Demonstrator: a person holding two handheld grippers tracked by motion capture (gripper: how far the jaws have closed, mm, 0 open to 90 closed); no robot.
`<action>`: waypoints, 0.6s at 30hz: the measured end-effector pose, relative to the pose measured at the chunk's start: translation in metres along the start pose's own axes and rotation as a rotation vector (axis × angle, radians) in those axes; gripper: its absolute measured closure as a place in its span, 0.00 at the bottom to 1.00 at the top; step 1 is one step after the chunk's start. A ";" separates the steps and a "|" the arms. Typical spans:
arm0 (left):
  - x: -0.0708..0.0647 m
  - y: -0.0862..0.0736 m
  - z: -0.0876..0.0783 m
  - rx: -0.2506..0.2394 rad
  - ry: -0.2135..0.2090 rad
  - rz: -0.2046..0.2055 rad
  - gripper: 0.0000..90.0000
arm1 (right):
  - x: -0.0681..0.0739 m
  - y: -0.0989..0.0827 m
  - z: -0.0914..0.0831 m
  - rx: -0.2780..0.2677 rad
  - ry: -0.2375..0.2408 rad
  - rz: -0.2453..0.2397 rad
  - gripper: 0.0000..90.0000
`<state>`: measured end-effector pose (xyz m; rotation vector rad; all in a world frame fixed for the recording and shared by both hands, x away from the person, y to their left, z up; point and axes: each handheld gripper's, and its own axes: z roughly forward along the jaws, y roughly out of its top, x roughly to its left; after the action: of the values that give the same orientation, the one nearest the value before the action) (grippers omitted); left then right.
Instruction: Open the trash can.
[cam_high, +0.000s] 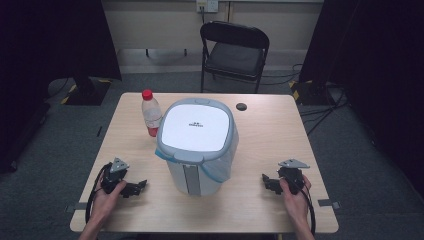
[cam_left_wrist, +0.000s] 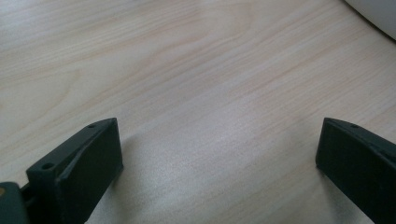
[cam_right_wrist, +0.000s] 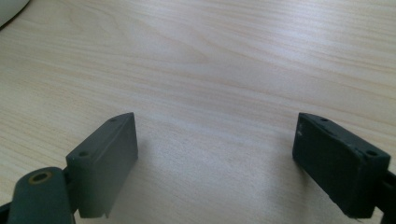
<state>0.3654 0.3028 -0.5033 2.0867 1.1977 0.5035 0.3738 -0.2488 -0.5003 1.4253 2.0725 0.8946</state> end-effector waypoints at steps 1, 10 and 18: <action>0.000 0.000 0.000 0.000 0.005 0.001 0.00 | 0.000 0.000 0.000 0.000 0.000 0.001 0.14; -0.010 0.002 -0.003 -0.030 -0.011 -0.011 0.20 | 0.002 0.000 -0.001 -0.002 -0.004 0.002 0.15; -0.041 0.013 -0.017 -0.118 -0.094 -0.024 0.18 | 0.017 0.005 0.001 -0.004 0.038 -0.035 0.18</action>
<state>0.3423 0.2693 -0.4821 1.9714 1.1112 0.4490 0.3717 -0.2316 -0.4970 1.3750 2.1158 0.9185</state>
